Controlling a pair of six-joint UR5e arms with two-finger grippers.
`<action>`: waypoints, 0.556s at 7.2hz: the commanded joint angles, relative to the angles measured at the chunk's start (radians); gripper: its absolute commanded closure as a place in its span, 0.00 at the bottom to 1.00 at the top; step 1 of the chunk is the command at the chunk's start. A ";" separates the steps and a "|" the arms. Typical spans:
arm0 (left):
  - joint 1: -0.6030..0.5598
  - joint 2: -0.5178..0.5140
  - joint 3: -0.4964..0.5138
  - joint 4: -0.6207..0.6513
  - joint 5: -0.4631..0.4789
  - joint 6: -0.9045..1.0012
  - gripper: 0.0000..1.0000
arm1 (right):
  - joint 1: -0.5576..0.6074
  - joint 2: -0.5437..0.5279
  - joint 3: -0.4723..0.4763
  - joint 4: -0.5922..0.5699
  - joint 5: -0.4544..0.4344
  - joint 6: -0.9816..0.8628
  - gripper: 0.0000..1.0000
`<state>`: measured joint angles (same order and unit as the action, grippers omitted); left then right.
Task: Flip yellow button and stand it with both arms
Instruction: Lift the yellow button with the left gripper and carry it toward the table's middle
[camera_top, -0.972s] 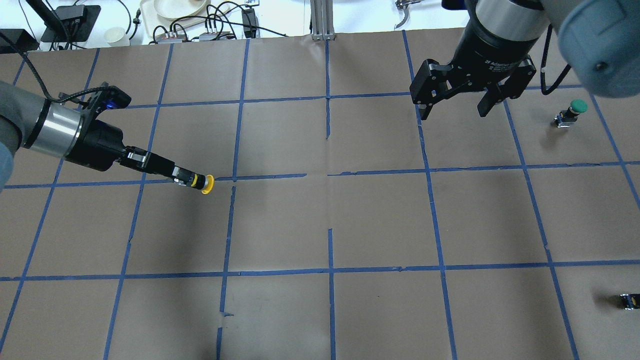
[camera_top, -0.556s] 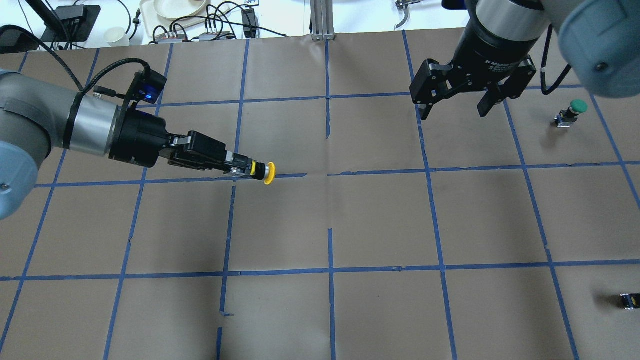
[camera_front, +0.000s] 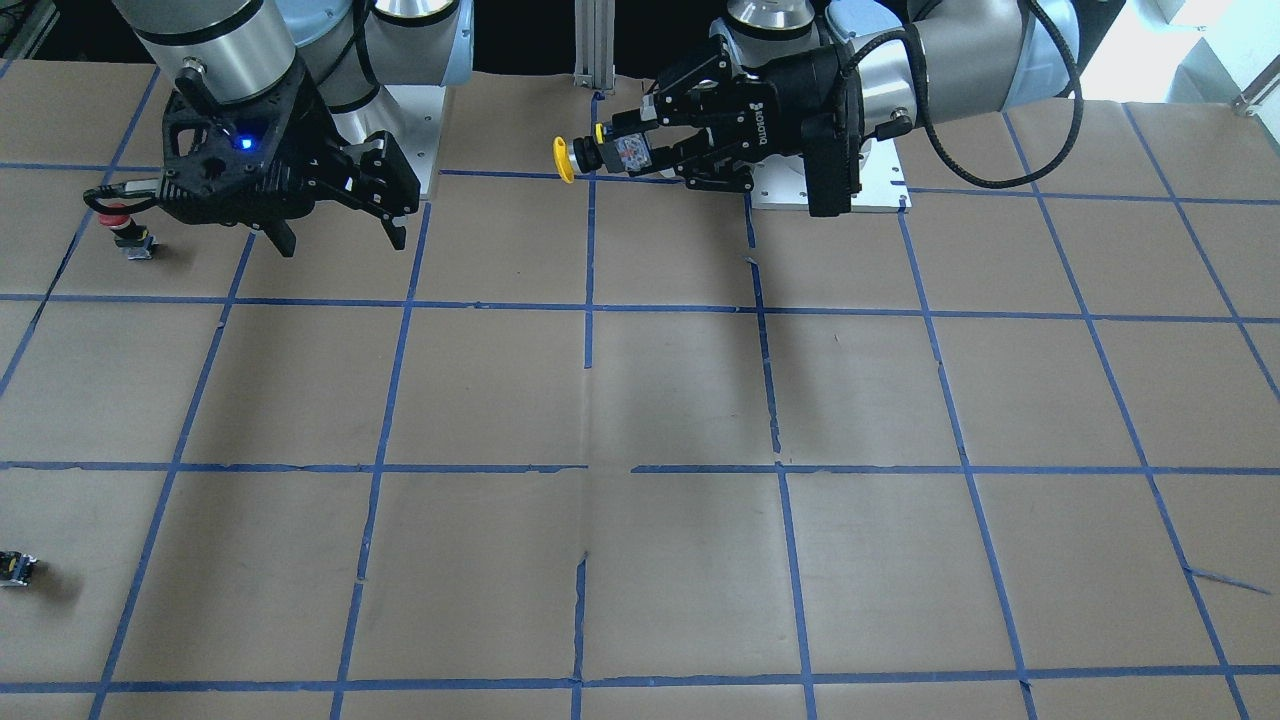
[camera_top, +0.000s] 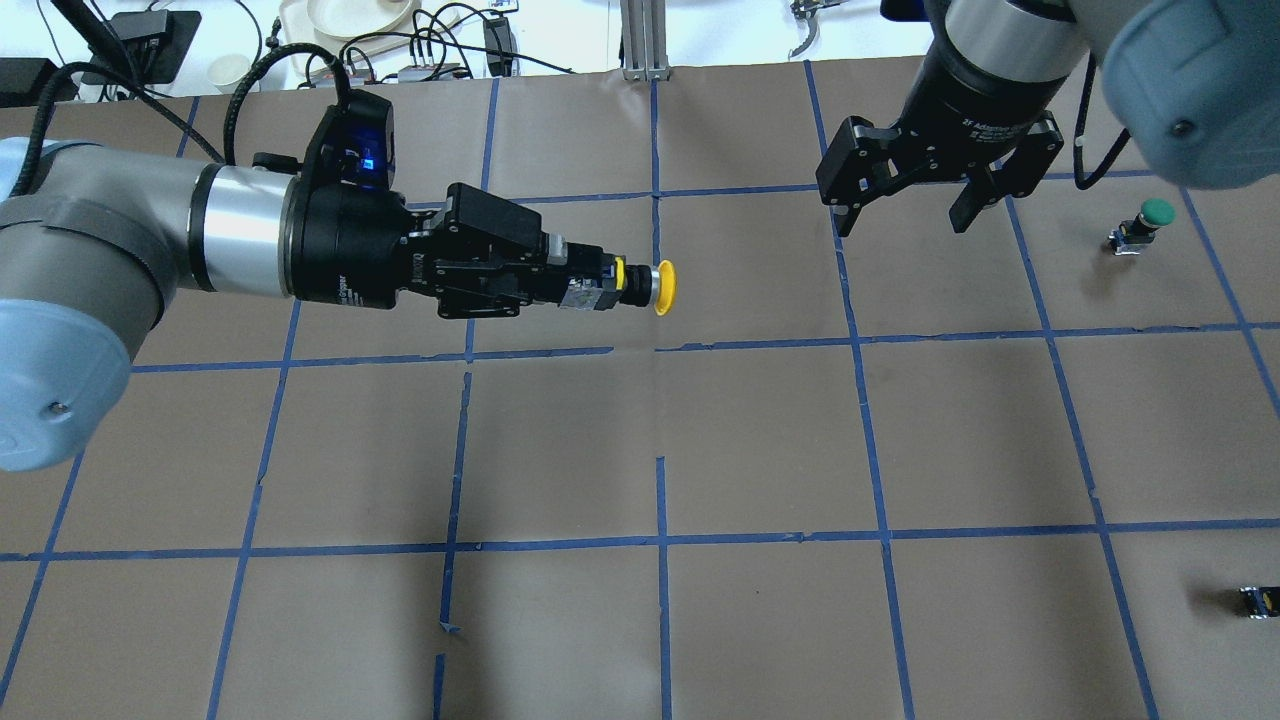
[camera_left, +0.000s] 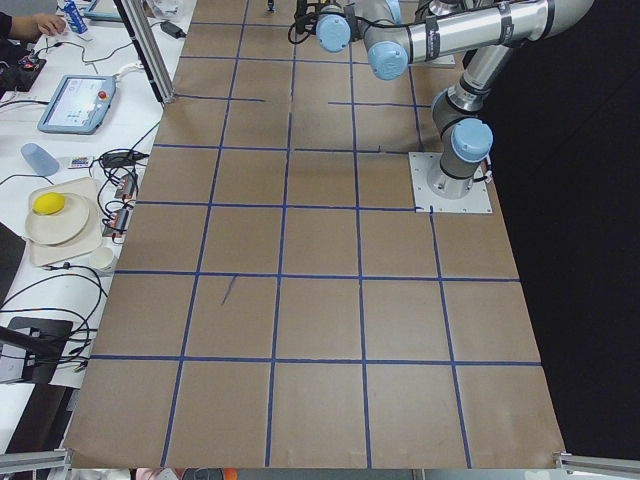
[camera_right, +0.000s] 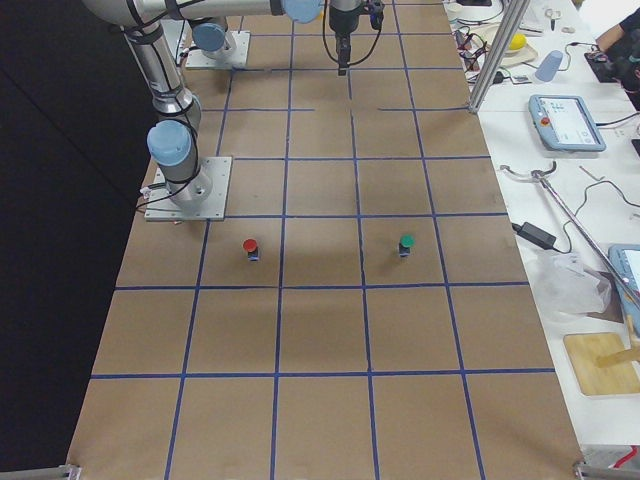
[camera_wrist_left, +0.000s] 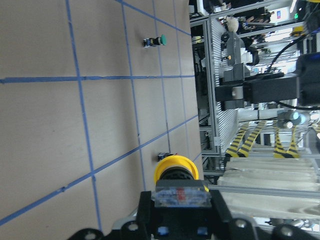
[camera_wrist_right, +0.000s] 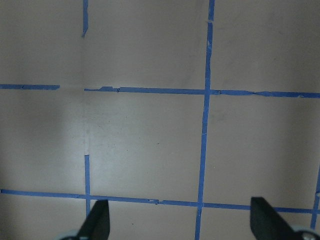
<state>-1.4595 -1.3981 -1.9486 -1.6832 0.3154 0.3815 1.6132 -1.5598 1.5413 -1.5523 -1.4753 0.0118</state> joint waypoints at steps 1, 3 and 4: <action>-0.016 0.001 -0.013 -0.001 -0.117 -0.041 0.84 | -0.016 0.049 -0.003 0.006 0.088 0.028 0.00; -0.018 0.004 -0.010 0.003 -0.128 -0.091 0.84 | -0.129 0.044 -0.001 0.020 0.246 0.027 0.01; -0.018 0.004 -0.012 0.003 -0.171 -0.098 0.84 | -0.175 0.032 -0.001 0.082 0.341 0.027 0.01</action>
<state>-1.4764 -1.3950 -1.9591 -1.6802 0.1806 0.2964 1.4993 -1.5185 1.5393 -1.5219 -1.2415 0.0383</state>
